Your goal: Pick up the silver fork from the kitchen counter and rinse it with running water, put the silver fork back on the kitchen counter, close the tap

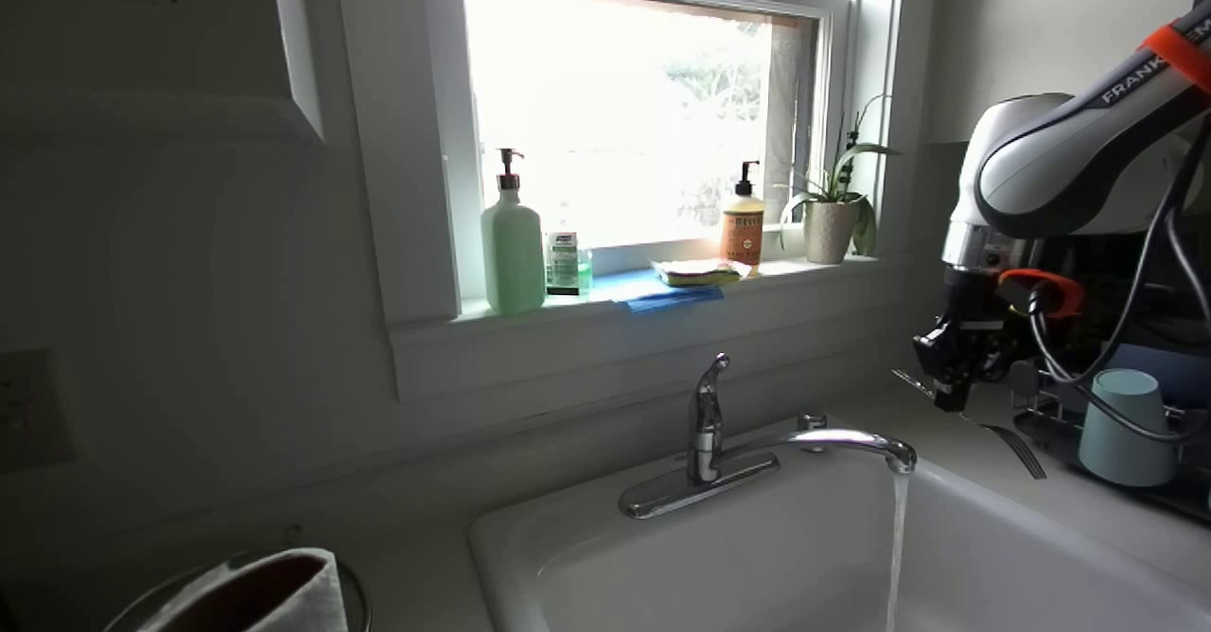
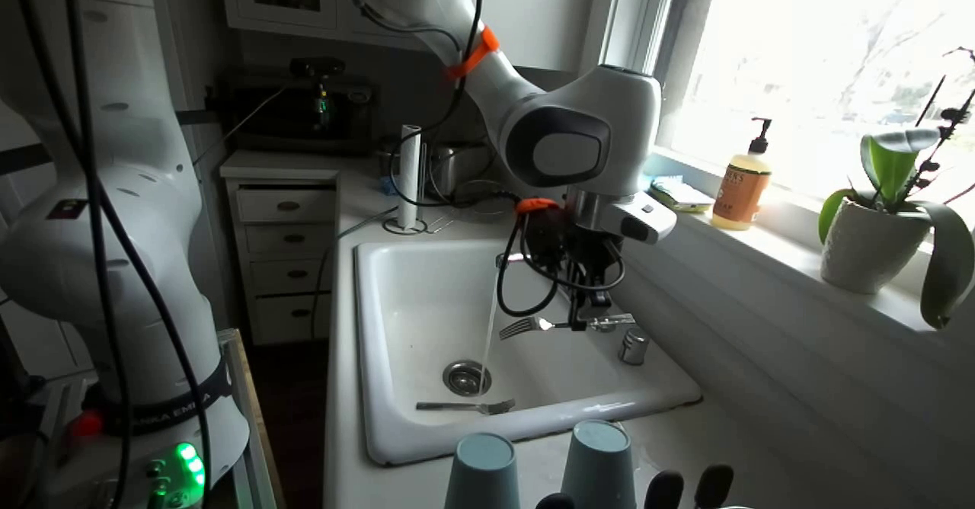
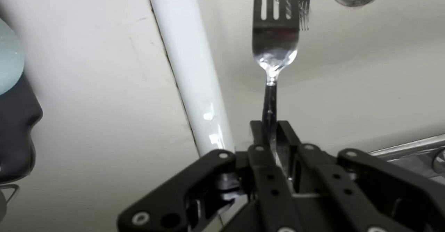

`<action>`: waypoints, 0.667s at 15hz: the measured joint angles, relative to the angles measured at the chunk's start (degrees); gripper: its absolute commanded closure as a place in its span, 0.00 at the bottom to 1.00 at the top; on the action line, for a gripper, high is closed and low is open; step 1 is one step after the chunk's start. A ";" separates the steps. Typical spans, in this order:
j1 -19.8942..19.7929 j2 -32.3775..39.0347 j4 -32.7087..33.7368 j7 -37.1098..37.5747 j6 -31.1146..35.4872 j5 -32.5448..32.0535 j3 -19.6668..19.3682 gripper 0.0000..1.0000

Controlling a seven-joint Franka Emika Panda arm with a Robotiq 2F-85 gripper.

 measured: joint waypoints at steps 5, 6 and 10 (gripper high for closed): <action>-0.05 0.02 -0.20 0.00 0.17 0.02 -0.03 0.97; 0.00 0.10 -0.20 0.00 0.17 0.01 0.04 0.97; 1.05 1.04 -0.21 0.00 0.89 1.69 1.36 0.97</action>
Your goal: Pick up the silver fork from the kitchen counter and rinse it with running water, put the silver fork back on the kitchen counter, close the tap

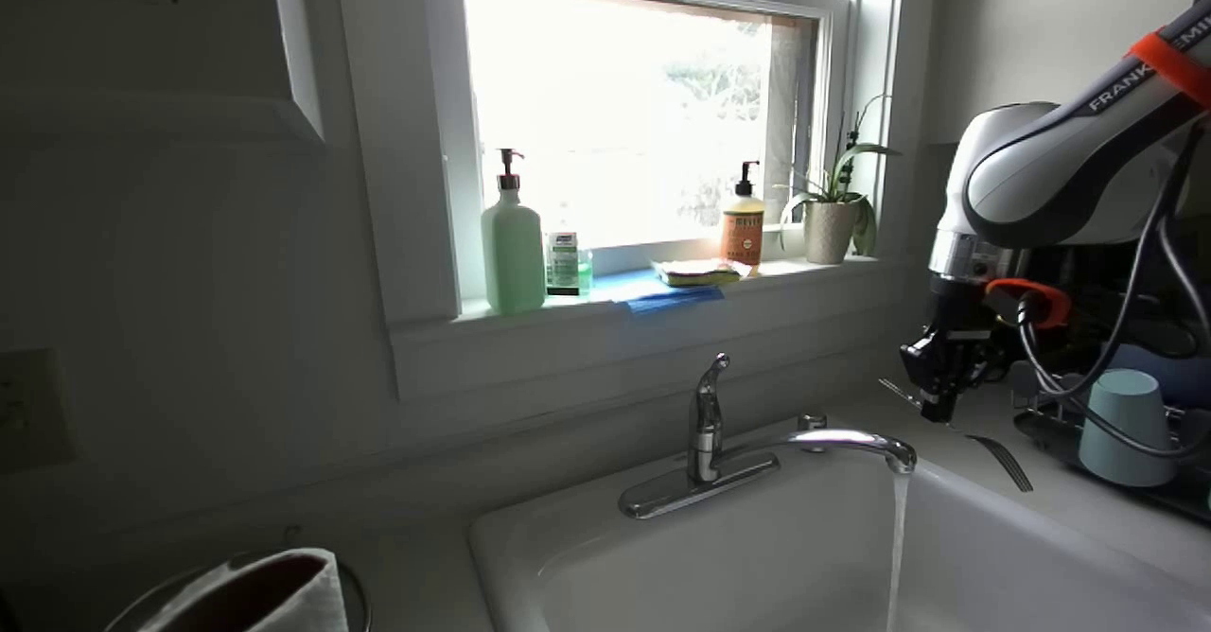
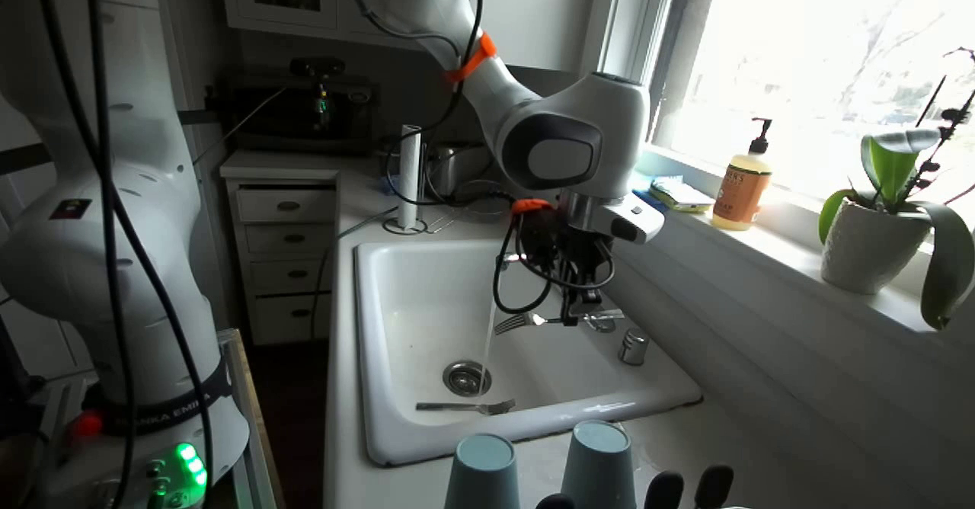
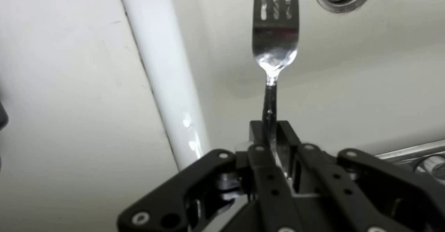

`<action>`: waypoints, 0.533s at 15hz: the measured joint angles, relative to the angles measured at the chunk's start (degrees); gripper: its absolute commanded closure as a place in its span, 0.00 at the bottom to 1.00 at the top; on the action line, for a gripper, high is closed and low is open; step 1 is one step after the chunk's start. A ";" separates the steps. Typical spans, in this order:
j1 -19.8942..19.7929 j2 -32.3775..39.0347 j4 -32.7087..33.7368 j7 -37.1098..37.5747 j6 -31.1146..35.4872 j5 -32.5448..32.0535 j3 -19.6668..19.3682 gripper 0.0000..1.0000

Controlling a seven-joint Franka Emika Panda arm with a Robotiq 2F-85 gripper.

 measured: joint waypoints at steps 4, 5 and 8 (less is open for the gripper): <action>1.54 2.10 -0.01 0.58 2.18 5.16 1.94 0.97; 1.83 2.67 0.00 0.77 2.64 6.69 2.36 0.97; 2.42 3.91 0.02 2.79 4.00 9.84 3.23 0.97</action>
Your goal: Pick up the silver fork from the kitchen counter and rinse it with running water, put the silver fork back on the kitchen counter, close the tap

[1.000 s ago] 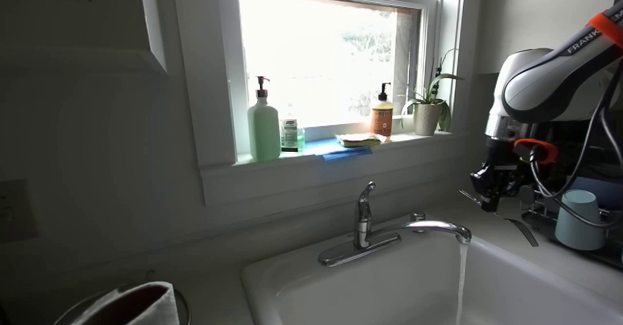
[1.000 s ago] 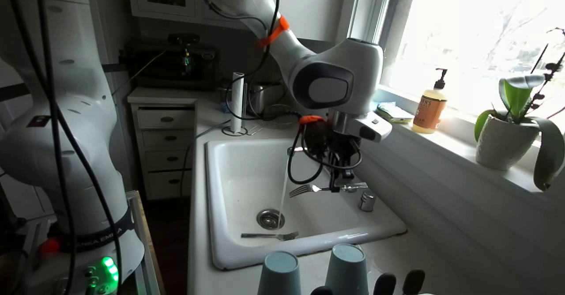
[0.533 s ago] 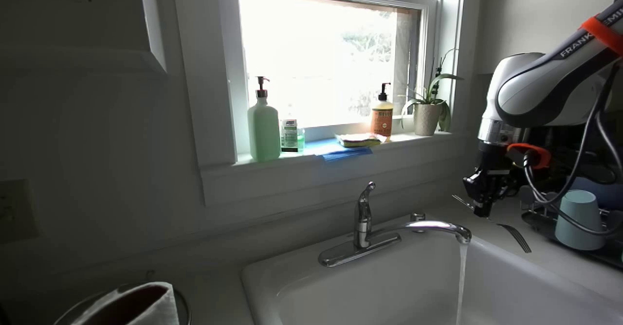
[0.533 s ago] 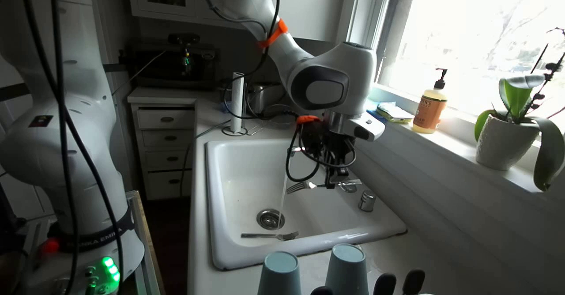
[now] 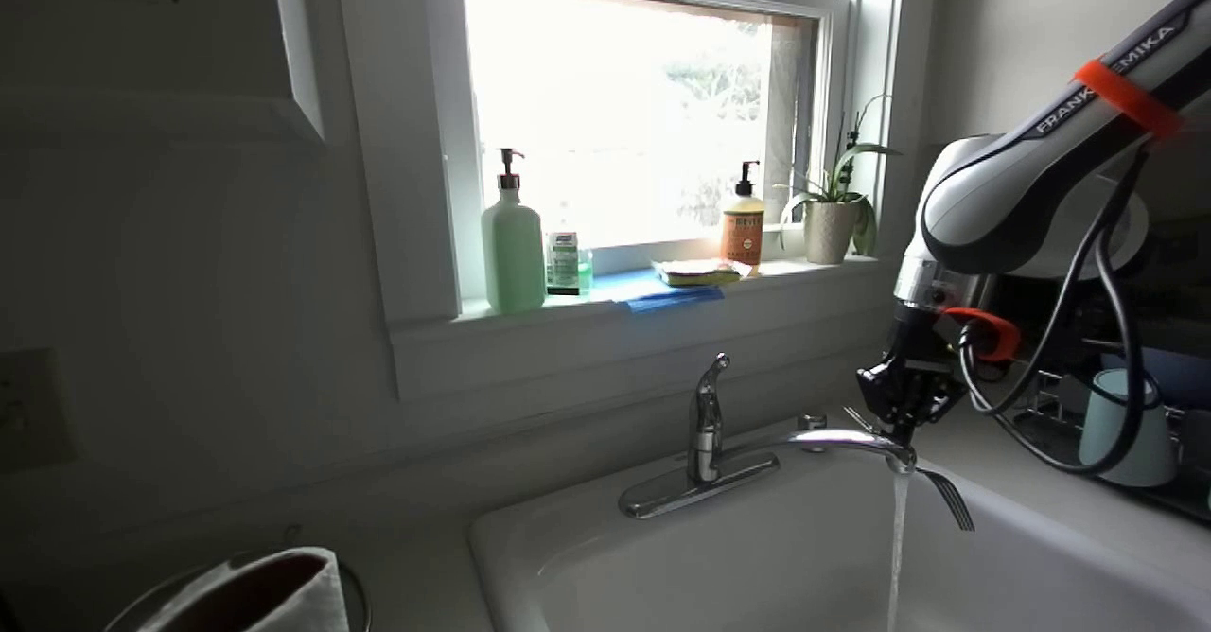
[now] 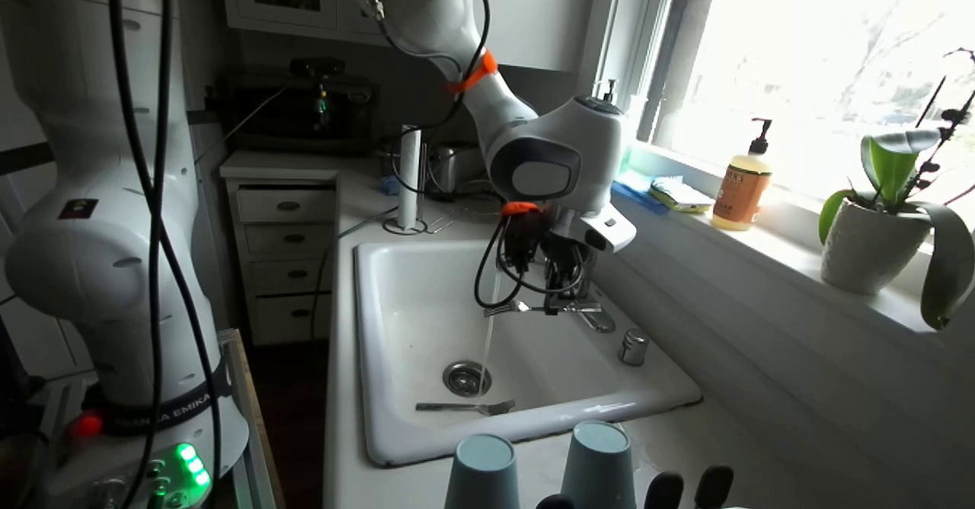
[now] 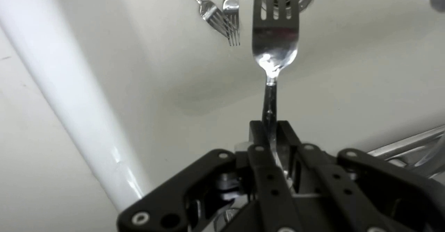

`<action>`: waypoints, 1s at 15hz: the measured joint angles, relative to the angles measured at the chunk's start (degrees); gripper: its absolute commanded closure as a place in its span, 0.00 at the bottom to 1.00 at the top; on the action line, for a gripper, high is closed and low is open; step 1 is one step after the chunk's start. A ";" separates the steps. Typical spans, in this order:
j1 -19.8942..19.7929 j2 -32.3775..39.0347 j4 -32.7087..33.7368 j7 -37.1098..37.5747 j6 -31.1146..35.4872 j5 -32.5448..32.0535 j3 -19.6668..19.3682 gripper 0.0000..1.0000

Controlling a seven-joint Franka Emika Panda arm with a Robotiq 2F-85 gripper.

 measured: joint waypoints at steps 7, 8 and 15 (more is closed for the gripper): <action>0.54 1.15 0.48 9.86 2.05 2.11 0.57 0.97; 0.62 1.38 0.74 11.31 2.18 2.11 0.57 0.97; 2.69 2.86 2.43 18.76 2.78 1.73 0.62 0.97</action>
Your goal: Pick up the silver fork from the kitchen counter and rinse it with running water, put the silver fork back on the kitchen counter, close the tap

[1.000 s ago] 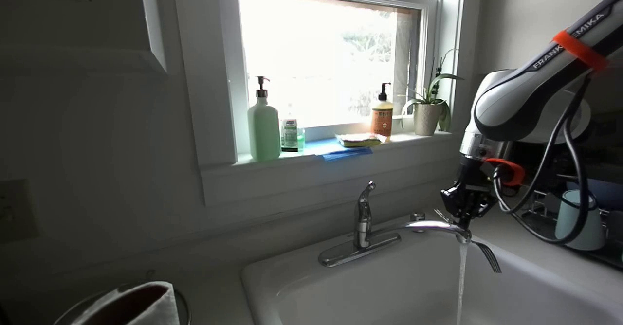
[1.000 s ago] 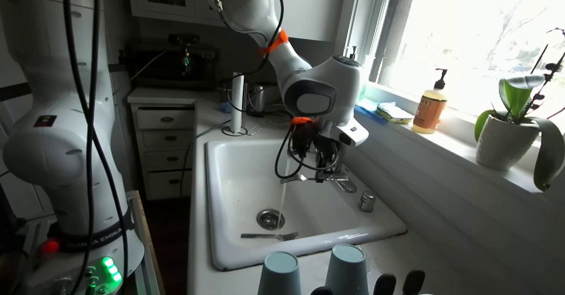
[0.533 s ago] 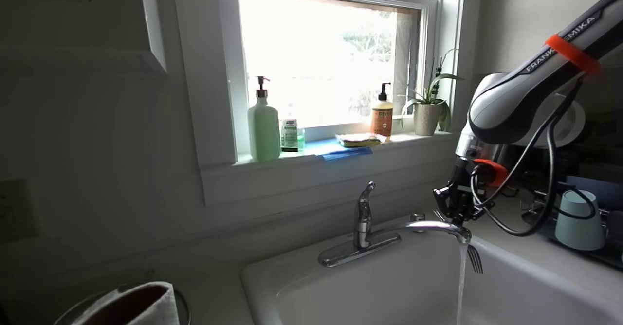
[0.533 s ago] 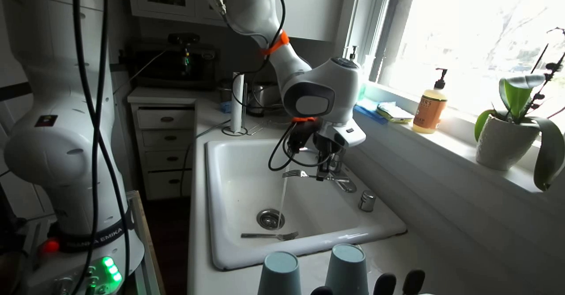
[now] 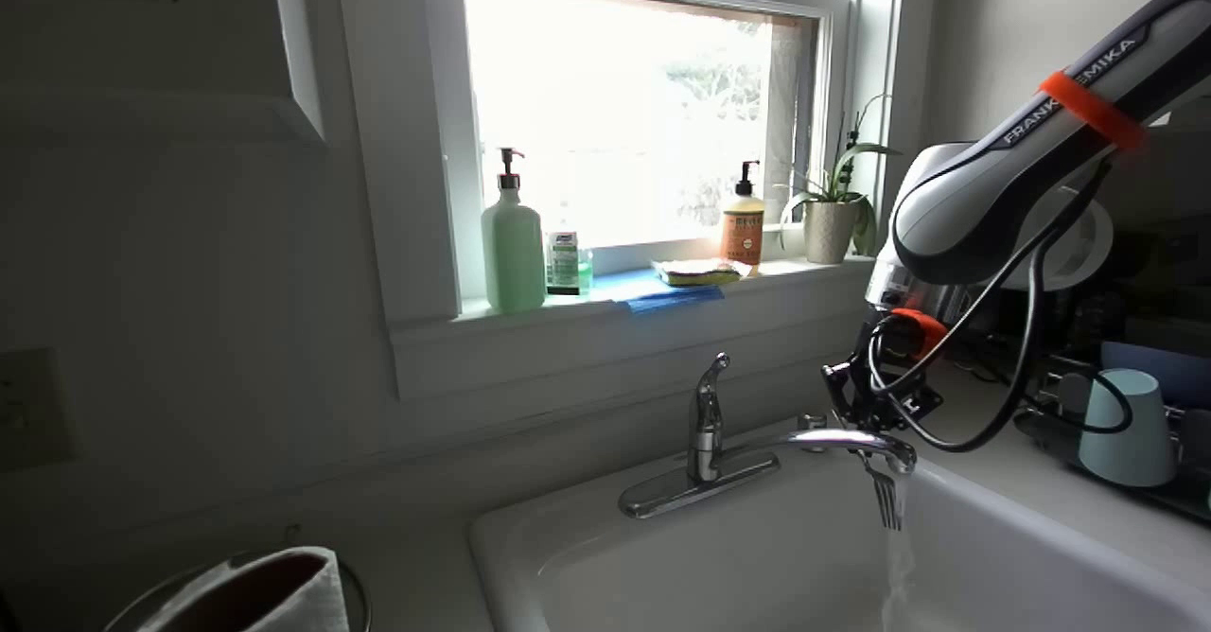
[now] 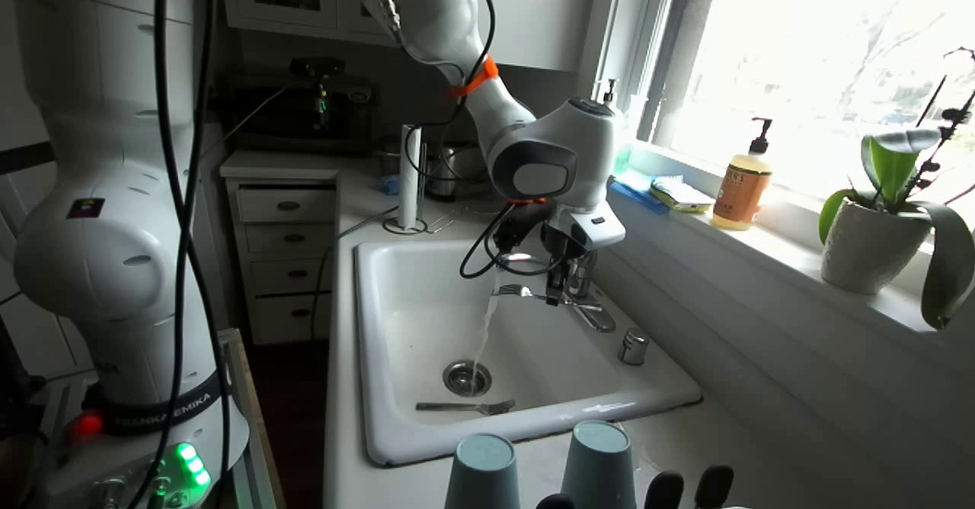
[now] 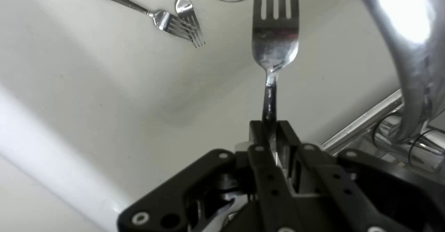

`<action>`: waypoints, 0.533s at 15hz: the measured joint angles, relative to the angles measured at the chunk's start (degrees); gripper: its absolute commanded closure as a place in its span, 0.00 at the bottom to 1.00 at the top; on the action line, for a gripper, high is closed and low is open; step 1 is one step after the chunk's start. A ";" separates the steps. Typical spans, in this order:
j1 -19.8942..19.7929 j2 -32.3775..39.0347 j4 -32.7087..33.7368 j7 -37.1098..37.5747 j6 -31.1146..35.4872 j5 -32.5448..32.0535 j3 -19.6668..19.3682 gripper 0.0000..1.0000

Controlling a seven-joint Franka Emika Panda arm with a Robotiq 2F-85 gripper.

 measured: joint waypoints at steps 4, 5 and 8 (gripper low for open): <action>2.05 0.79 0.04 1.49 -0.35 -0.18 0.16 0.97; 2.40 0.96 0.02 1.99 -0.50 -0.53 0.16 0.97; 2.64 1.22 -0.12 4.12 -0.54 -2.32 -0.06 0.97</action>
